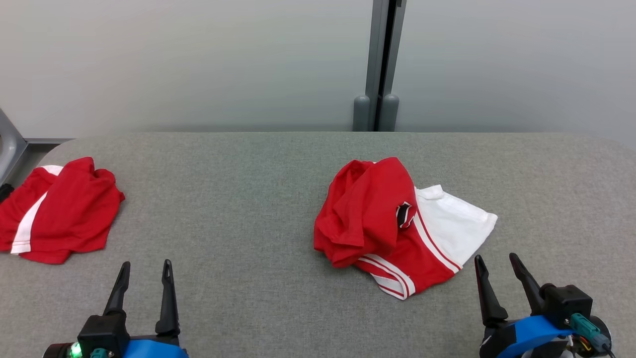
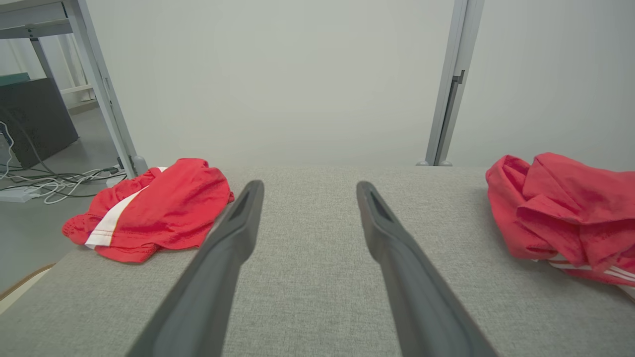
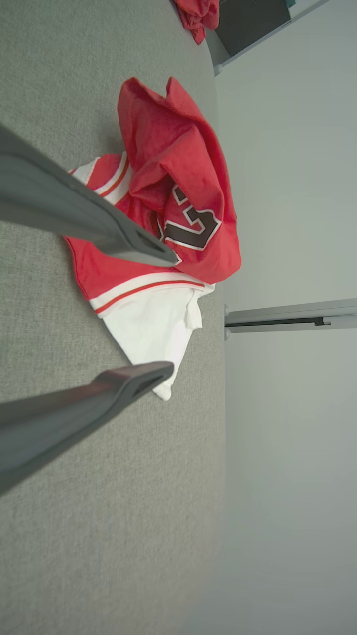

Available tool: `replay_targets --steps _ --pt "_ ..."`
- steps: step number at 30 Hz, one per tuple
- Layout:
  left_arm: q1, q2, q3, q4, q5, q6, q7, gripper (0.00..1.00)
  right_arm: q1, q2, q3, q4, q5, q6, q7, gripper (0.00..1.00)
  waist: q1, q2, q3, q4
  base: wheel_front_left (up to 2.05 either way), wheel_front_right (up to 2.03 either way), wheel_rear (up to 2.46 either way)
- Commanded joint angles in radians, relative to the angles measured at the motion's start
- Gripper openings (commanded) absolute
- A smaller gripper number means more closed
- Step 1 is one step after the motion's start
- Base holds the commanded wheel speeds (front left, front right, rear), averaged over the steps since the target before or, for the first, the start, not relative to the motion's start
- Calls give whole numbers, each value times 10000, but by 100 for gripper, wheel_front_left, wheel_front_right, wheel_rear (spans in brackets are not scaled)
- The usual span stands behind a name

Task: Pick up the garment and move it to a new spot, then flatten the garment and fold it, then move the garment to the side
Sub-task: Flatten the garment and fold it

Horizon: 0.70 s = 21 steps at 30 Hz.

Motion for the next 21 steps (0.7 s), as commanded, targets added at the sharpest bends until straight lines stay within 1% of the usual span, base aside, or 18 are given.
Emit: replay_targets --steps 1,21 --pt "-186 -36 74 26 101 -42 -50 100 42 -29 15 31 80 2 -36 100 0 -1 10 -1 0 0 0" --pt "-233 -211 375 122 315 -225 -51 100 26 -30 -2 133 72 2 -36 100 0 -1 3 25 0 0 0"
